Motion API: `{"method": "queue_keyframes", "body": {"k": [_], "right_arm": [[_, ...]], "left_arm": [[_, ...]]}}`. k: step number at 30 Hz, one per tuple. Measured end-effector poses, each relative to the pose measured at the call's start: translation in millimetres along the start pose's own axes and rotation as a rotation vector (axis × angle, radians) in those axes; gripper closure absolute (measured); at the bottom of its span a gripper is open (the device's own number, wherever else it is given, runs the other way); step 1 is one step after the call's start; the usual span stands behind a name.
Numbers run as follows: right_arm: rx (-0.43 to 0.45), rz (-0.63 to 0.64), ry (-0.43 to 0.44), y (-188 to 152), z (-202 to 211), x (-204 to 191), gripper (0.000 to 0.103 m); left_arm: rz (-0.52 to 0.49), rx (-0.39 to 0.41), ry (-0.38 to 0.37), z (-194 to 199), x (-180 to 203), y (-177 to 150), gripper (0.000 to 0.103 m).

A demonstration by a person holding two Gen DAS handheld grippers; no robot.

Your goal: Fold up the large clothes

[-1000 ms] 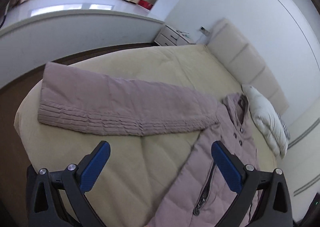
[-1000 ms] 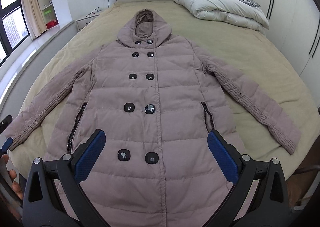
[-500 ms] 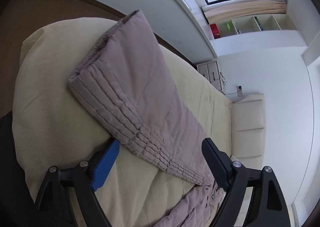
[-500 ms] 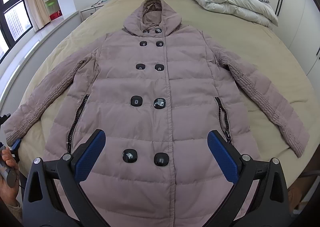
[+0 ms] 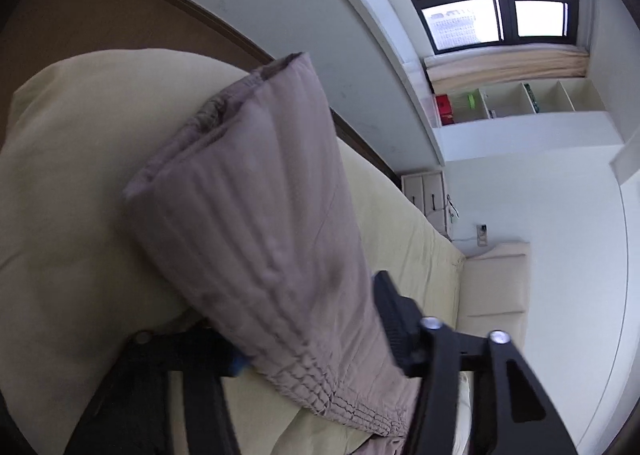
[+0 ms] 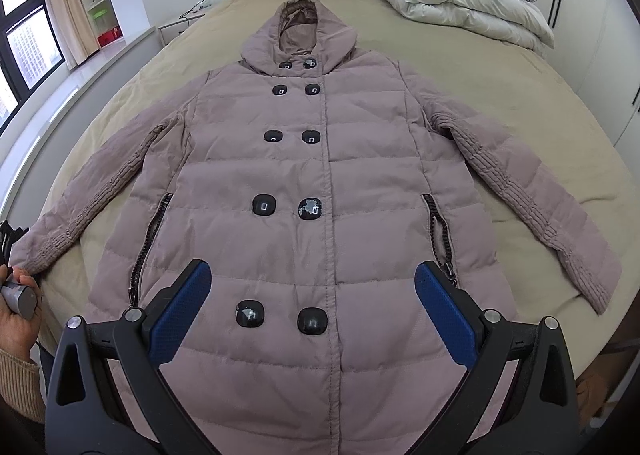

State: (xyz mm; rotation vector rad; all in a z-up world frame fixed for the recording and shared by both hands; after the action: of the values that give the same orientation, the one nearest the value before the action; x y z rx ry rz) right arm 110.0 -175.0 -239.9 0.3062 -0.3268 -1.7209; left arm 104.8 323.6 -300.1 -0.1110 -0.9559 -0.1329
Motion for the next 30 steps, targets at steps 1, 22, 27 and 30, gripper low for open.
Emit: {"method": "queue_keyframes", "body": {"k": [1, 22, 27, 30], "right_arm": [[0.004, -0.008, 0.007, 0.1, 0.5, 3.6, 0.0], [-0.037, -0.228, 0.718, 83.8, -24.9, 51.9, 0.016], [-0.156, -0.242, 0.91, 109.6, -45.9, 15.1, 0.016], [-0.217, -0.241, 0.951, 118.0, -62.1, -9.3, 0.016]], "left_arm": [[-0.03, -0.004, 0.001, -0.1, 6.8, 1.8, 0.074], [-2.006, -0.11, 0.126, -29.8, 126.6, -352.3, 0.087], [-2.037, -0.085, 0.149, -32.5, 133.2, -351.3, 0.087], [-2.044, -0.073, 0.151, -33.5, 134.6, -364.5, 0.087]]}}
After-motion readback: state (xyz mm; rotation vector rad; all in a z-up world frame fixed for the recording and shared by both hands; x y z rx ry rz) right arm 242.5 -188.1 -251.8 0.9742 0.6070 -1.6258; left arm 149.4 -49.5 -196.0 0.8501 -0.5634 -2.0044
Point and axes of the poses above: each gripper's, at about its wrist camera, not at the fingertips, and z roughly against the way its jaws point, x to its right, y to its top, the point moved 8 cm from there along -z, roughly the way its jaws point, and after that the axes turned 13 degrees about -x, right-handed, at the moved point
